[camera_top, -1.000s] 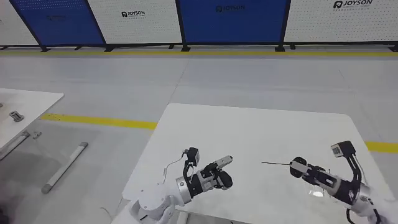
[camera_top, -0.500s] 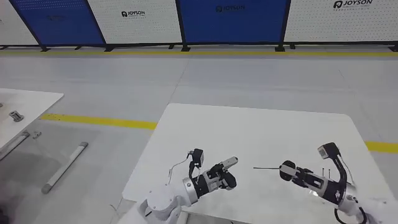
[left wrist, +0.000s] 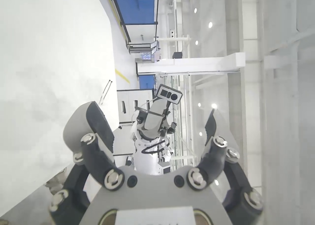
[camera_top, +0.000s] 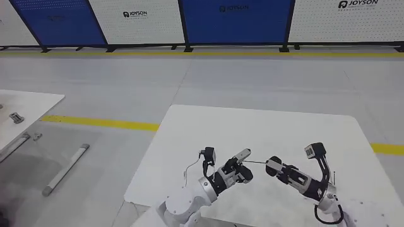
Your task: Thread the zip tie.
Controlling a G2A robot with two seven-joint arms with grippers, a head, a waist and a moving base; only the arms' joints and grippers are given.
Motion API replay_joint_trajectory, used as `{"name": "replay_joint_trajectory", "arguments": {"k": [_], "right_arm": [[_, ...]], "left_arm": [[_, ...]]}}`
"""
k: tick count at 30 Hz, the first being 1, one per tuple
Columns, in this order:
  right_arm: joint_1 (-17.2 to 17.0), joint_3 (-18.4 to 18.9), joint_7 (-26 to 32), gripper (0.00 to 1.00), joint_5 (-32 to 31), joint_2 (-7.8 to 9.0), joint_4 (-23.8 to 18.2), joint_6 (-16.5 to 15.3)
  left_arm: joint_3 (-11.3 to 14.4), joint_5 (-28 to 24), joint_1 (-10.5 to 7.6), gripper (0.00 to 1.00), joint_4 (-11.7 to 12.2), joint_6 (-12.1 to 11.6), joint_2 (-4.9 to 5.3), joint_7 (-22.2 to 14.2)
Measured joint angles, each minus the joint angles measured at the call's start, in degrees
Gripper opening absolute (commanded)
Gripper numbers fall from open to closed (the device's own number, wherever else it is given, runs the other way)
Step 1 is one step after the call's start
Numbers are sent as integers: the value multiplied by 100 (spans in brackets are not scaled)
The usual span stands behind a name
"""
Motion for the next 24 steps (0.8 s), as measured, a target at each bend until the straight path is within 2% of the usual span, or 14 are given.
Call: {"name": "replay_joint_trajectory", "arguments": {"k": [17,24], "right_arm": [[0,0,0,0,0,0,-1,0],[-65,76,-371,0,131,-45,25,124]], "left_arm": [[-6,-1,7,100,-9,3,2,-12],[-6,-1,7,100,-9,3,2,-11]]}}
